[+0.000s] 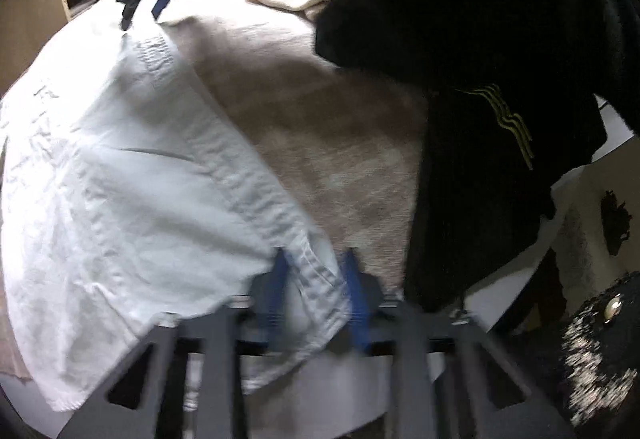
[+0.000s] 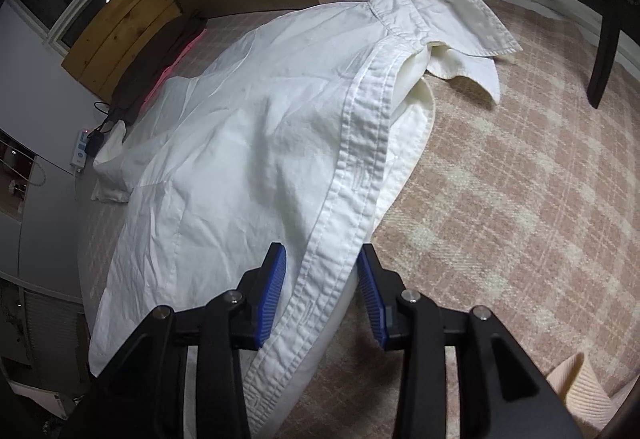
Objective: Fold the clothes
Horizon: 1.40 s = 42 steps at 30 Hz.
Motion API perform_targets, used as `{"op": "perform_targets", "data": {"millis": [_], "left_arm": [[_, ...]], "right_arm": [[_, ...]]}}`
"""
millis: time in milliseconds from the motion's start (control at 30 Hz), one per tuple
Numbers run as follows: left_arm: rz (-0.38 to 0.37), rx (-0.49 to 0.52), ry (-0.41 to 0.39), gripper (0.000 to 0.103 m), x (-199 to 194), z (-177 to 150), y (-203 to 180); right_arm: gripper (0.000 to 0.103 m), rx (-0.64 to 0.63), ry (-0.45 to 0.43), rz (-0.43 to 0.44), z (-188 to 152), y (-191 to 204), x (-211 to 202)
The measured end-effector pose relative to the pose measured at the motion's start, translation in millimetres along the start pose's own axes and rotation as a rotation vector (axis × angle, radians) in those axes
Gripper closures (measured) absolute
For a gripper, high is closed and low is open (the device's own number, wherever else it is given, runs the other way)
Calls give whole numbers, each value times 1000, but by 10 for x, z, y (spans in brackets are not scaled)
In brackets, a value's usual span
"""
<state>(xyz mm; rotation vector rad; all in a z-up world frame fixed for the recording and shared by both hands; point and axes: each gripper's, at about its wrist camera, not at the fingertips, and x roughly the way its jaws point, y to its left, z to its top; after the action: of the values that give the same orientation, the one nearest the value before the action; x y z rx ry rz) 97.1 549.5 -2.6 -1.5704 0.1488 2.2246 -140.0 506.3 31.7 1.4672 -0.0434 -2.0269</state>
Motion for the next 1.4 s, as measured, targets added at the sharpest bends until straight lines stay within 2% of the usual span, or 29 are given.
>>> {"op": "perform_targets", "data": {"millis": [33,100,200,300,333,400,500,567,733,833,867,900,967,1067,1167,1333,1400], "left_arm": [[-25,-25,10,100,13,21,93],[-91,-96,15,101,-7,57,301],[-113,-135,-20,101,-157,108,488],[-177,-198,-70,101,-306,183,637],[-199,-220,-87,101,-356,208,687],[-250,-257,-126,101,-435,279,688],[-348,-314,-183,101,-483,315,770],[-368,-345,-222,101,-535,320,837],[-360,-319,-209,101,-370,281,920],[-365,-285,-180,101,-237,302,816],[-367,-271,-173,101,-236,271,791],[-363,-265,-171,101,-262,203,577],[-353,-263,-171,101,-314,199,533],[-328,-299,-218,101,-738,-76,780],[-304,-340,-260,101,-1263,-413,1120],[-257,-355,-275,101,-1496,-611,1300],[-264,-345,-271,101,-1513,-633,1289]], "right_arm": [[66,-1,0,-3,6,-7,-4],[66,-5,4,2,21,-5,3],[66,-15,9,-3,48,15,24],[67,-27,7,-7,87,30,22],[68,-27,3,-4,99,28,12],[86,-13,-4,8,129,12,-22],[93,14,-22,35,175,-12,-100],[93,12,-24,30,206,11,-156],[94,25,-21,13,297,59,-218],[92,42,4,3,328,66,-159],[88,47,18,3,327,63,-133],[73,52,32,-4,327,56,-112],[59,68,25,-48,318,17,-123],[59,133,-33,7,265,-140,-263],[59,207,-51,64,198,-317,-369],[59,238,3,157,111,-345,-341],[59,236,37,186,67,-264,-278]]}}
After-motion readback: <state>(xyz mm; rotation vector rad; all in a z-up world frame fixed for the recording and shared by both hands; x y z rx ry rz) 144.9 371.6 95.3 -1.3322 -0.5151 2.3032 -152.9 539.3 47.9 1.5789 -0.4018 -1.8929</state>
